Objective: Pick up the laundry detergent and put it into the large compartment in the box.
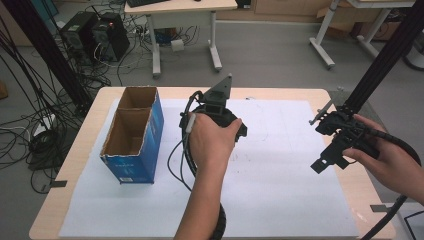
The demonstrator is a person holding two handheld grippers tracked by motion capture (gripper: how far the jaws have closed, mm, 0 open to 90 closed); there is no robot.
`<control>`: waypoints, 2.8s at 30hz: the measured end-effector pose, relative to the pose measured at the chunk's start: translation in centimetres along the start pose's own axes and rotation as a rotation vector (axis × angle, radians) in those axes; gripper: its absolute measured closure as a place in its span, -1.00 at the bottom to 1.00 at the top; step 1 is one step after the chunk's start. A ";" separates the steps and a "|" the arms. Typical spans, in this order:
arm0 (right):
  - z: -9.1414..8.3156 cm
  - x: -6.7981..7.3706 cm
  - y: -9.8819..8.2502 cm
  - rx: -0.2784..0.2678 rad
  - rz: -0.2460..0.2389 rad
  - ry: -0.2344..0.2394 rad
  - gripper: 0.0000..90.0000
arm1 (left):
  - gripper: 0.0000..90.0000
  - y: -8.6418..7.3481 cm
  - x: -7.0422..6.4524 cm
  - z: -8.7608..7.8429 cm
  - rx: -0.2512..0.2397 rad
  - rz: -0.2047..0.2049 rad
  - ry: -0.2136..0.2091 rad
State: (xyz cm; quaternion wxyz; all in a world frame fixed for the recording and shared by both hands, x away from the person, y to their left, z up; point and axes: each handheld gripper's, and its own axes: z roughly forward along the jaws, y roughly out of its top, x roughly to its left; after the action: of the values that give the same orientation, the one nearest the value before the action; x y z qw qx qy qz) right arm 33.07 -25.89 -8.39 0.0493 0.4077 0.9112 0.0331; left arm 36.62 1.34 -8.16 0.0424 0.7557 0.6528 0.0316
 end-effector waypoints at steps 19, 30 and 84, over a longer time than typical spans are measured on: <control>0.2 -0.5 -0.1 -0.005 0.000 0.012 -0.91 | -0.87 0.3 -0.2 2.2 0.029 -0.001 0.001; 0.4 -0.4 0.1 -0.004 -0.007 0.013 -0.91 | -0.85 0.4 -0.2 3.5 0.048 -0.005 0.000; 0.1 -1.9 0.3 -0.007 0.051 0.050 -0.91 | -0.16 -0.1 0.2 3.1 0.015 0.035 -0.016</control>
State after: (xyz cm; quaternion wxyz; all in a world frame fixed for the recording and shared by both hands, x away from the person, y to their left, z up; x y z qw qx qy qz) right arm 34.55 -27.14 -8.36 0.0271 0.4296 0.9013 0.0480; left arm 36.83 1.53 -11.26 0.0414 0.7676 0.6392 0.0216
